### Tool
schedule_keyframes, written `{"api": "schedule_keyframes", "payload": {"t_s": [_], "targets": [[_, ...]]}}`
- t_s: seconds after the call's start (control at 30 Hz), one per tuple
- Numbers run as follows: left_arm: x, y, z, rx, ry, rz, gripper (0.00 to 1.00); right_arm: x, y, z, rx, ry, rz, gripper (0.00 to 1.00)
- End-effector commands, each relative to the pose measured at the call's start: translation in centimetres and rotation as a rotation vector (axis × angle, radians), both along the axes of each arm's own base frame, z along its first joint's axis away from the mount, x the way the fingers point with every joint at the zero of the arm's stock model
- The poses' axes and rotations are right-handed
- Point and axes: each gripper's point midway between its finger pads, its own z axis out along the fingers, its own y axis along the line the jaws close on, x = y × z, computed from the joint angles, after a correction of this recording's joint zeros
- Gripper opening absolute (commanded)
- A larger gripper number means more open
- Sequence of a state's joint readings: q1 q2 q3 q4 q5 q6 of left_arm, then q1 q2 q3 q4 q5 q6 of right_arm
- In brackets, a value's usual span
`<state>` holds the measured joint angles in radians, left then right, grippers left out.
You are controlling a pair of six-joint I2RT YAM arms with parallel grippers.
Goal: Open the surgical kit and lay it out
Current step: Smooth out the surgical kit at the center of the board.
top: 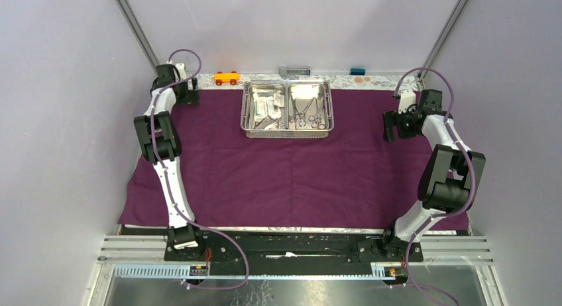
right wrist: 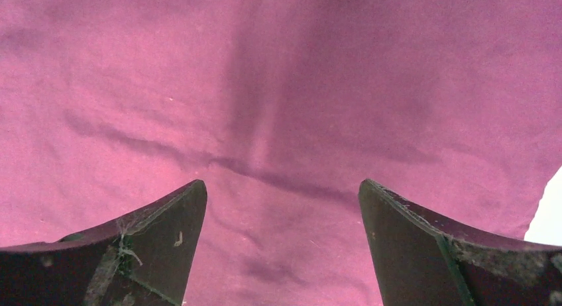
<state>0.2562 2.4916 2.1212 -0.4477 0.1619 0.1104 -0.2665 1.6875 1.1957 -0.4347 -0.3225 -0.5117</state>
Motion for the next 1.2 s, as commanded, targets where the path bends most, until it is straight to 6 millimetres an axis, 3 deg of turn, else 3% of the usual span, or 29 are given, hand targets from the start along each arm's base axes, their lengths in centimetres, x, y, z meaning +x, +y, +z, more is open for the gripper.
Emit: {"api": "schedule_keyframes", "payload": {"t_s": [0.0,0.27,0.4,0.53,0.77,0.87,0.97,1.1,1.17], "targets": [[0.9,2.7,0.7,0.09,-0.019,0.09,0.95,0.2,-0.6,1.4,-0.049,-0.041,0.004,0.92],[1.0,7.4,-0.5,0.304,0.033,0.207,0.96,0.1,-0.6,1.2,-0.051,-0.036,0.003,0.92],[1.2,9.3,0.6,0.366,0.002,0.255,0.99,0.0,-1.0,1.1,-0.074,-0.031,0.001,0.93],[1.9,10.2,3.8,0.375,-0.064,0.284,0.99,-0.1,-1.0,1.2,-0.075,-0.031,-0.003,0.93],[1.9,7.5,14.1,0.296,-0.245,0.204,0.99,-0.6,-0.8,1.4,-0.071,-0.038,-0.003,0.93],[0.3,5.9,16.8,0.266,-0.271,0.155,0.99,-1.2,-1.0,1.1,-0.093,-0.025,-0.003,0.93],[-2.5,3.8,17.2,0.224,-0.248,0.078,0.99,-2.0,-1.5,0.1,-0.127,0.002,-0.002,0.93],[-7.9,0.8,14.4,0.183,-0.156,-0.035,0.99,-3.8,-2.2,-1.6,-0.185,0.056,0.019,0.94],[-11.3,-0.4,12.1,0.18,-0.093,-0.082,0.99,-5.0,-2.5,-2.3,-0.215,0.081,0.032,0.94]]}}
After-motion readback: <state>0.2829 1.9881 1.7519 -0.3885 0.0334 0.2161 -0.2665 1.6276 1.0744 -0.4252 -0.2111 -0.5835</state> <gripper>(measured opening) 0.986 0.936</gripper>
